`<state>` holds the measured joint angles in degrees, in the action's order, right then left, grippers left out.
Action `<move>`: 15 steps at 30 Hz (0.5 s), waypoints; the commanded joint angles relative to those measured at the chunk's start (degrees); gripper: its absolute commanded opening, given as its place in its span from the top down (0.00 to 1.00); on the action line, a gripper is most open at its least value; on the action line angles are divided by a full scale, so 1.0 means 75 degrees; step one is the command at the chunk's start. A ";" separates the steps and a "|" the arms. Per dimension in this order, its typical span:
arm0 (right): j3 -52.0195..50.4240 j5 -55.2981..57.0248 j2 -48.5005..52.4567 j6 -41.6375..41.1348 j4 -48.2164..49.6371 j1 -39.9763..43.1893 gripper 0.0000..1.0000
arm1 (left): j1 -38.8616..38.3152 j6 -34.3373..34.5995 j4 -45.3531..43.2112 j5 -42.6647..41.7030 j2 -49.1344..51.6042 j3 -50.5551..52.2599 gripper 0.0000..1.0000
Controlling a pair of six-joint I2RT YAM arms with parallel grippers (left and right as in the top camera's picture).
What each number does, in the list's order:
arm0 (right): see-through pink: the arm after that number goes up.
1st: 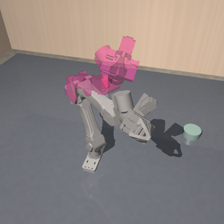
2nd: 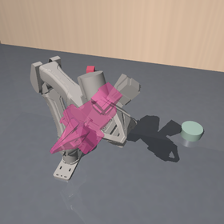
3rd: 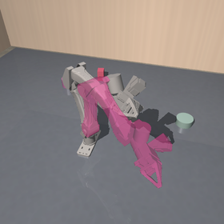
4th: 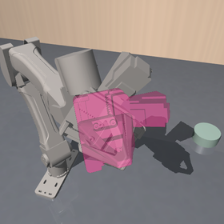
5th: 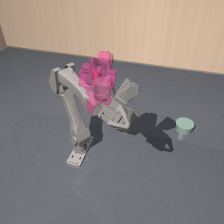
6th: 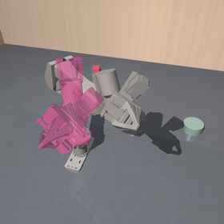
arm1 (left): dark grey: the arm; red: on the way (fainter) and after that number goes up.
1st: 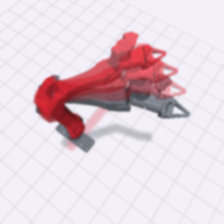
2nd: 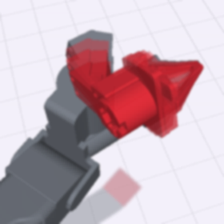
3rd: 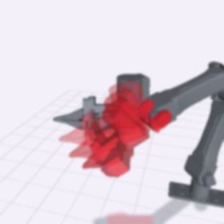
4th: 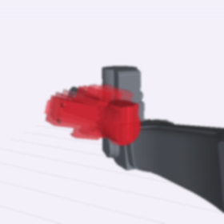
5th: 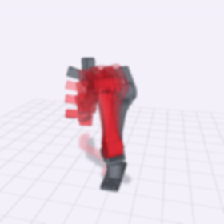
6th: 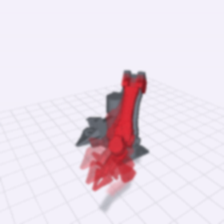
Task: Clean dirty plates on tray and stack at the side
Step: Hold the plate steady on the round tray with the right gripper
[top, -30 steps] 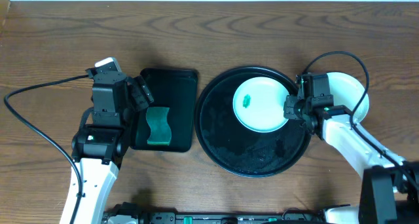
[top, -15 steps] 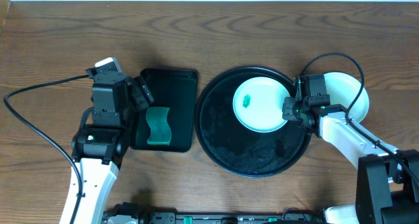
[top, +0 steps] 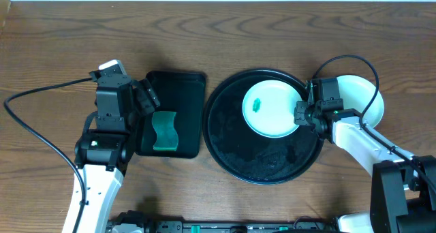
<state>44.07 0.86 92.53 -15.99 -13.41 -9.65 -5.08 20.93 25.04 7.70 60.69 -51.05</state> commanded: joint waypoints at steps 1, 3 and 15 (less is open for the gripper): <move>-0.0102 0.0082 0.0064 0.0050 0.0114 0.0082 0.86 | 0.0026 -0.0047 -0.0032 0.0122 -0.0003 -0.0125 0.18; -0.0184 0.0079 0.0064 0.0038 0.0256 0.0082 0.86 | 0.0026 -0.0047 -0.0032 0.0122 -0.0003 -0.0125 0.18; -0.0251 0.0082 0.0067 0.0023 0.0367 0.0076 0.92 | 0.0026 -0.0047 -0.0032 0.0122 -0.0003 -0.0125 0.18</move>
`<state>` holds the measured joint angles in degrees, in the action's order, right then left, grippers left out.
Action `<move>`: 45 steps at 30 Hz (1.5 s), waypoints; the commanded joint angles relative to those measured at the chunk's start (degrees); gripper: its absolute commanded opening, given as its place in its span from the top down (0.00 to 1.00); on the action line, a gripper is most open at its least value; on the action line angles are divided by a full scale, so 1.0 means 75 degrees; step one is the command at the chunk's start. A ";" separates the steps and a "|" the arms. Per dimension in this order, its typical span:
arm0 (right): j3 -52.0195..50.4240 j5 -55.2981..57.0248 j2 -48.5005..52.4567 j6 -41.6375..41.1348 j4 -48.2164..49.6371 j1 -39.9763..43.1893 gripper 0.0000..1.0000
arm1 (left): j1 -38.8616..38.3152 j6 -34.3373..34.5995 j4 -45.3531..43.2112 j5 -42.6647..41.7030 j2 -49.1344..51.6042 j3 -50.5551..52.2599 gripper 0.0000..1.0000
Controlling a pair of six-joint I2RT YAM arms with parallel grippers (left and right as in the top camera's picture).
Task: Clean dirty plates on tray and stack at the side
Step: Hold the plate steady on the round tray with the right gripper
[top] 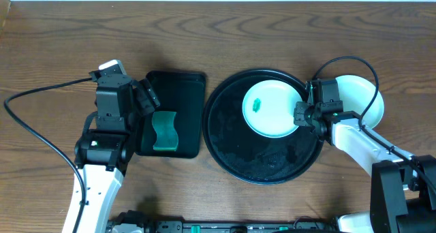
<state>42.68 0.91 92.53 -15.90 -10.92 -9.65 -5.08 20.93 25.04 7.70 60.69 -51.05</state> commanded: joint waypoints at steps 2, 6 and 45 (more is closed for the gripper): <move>-0.0064 0.0076 0.0067 0.0012 0.0035 0.0076 0.87 | 0.0026 -0.0047 -0.0032 0.0122 -0.0003 -0.0125 0.18; -0.0064 0.0070 0.0067 0.0012 0.0015 0.0073 0.72 | 0.0026 -0.0047 -0.0032 0.0122 -0.0003 -0.0125 0.18; -0.0050 -0.0449 0.0425 0.0044 0.0597 0.0090 0.99 | 0.0026 -0.0047 -0.0032 0.0122 -0.0003 -0.0125 0.18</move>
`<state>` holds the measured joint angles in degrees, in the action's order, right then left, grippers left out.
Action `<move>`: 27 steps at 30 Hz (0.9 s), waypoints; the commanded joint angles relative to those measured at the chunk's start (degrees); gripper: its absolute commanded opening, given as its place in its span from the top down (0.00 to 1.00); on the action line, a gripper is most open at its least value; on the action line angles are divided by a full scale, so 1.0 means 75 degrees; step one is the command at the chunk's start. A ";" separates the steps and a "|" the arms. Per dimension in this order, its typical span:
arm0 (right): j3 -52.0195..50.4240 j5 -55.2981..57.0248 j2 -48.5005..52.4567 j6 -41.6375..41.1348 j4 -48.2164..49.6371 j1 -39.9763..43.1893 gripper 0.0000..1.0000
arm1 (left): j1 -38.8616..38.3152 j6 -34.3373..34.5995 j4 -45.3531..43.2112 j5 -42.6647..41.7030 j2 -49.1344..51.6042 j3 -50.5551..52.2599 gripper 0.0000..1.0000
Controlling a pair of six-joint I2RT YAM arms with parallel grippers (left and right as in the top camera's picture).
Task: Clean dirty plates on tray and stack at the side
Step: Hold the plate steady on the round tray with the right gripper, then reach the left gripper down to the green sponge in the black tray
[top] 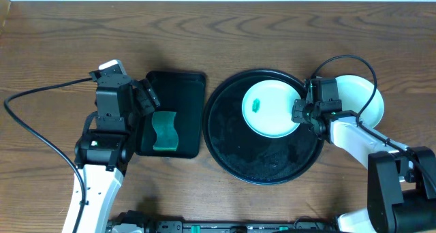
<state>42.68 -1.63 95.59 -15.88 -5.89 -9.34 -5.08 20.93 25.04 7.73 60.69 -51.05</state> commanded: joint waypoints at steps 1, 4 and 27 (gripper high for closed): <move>-0.0050 -0.0108 0.0017 0.0041 -0.0076 0.0047 0.99 | 0.0026 -0.0044 -0.0032 0.0119 -0.0003 -0.0125 0.18; -0.0050 -0.0108 0.0017 0.0041 -0.0076 0.0047 0.99 | 0.0026 -0.0044 -0.0032 0.0119 -0.0003 -0.0125 0.18; -0.0050 -0.0099 0.0017 0.0041 -0.0090 0.0047 0.99 | 0.0026 -0.0044 0.0428 -0.1256 0.0108 -0.0090 0.18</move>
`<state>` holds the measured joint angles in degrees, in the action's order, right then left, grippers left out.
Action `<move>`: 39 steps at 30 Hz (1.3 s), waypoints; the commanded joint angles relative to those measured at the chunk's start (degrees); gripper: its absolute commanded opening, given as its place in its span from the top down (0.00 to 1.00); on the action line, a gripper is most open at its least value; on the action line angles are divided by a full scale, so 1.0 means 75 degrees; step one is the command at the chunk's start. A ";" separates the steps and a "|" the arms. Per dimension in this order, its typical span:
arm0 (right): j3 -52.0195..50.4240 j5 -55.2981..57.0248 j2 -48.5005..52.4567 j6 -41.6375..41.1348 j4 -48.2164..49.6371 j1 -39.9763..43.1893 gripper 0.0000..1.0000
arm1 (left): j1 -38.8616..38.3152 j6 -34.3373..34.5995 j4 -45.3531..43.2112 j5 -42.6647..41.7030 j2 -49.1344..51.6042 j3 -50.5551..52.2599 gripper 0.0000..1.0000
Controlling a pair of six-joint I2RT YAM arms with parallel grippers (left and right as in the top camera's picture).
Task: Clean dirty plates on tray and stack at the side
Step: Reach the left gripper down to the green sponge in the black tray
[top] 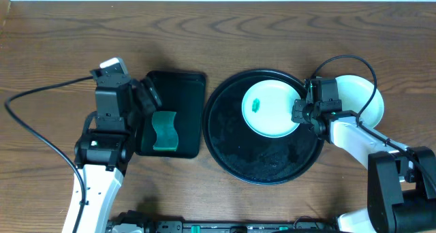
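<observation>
A white plate (267,108) with a small green smear (256,104) lies in the upper part of the round black tray (238,151). My right gripper (299,114) sits at the plate's right rim, its fingers closed on that edge. Another white plate (362,95) rests on the table right of the tray, partly behind the right arm. A green sponge (163,131) lies in the rectangular black tray (184,86) on the left. My left gripper (148,97) hovers over that tray's left edge, just above the sponge; whether its fingers are open is unclear.
Black cables loop from both arms, one across the left of the wooden table (54,97), one over the right plate (347,59). The two trays stand side by side with a narrow gap between them.
The left gripper has shifted very slightly. The right gripper, the plate and the sponge stand as before.
At the oldest moment my right gripper was at the smeared plate's right rim and my left gripper beside the sponge tray. The plate then shifted a touch to the left with the right gripper. Little else has changed by now.
</observation>
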<state>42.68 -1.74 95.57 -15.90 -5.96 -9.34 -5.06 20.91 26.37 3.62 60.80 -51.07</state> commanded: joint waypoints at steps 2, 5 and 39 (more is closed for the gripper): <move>-0.0050 -0.0087 0.0020 0.0044 -0.0079 0.0047 0.99 | 0.0023 -0.0038 0.0935 -0.0921 0.0207 -0.0085 0.18; -0.0050 -0.0090 0.0020 0.0044 -0.0085 0.0047 0.99 | 0.0020 -0.0044 0.1658 -0.1026 0.0455 -0.0015 0.26; -0.0050 -0.0090 0.0020 0.0044 -0.0143 0.0047 0.99 | -0.0157 -0.0842 0.3101 -0.1186 0.3990 -0.1536 0.61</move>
<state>42.68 -1.74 95.50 -15.88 -6.15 -9.34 -6.15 15.14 49.74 -5.87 89.58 -61.65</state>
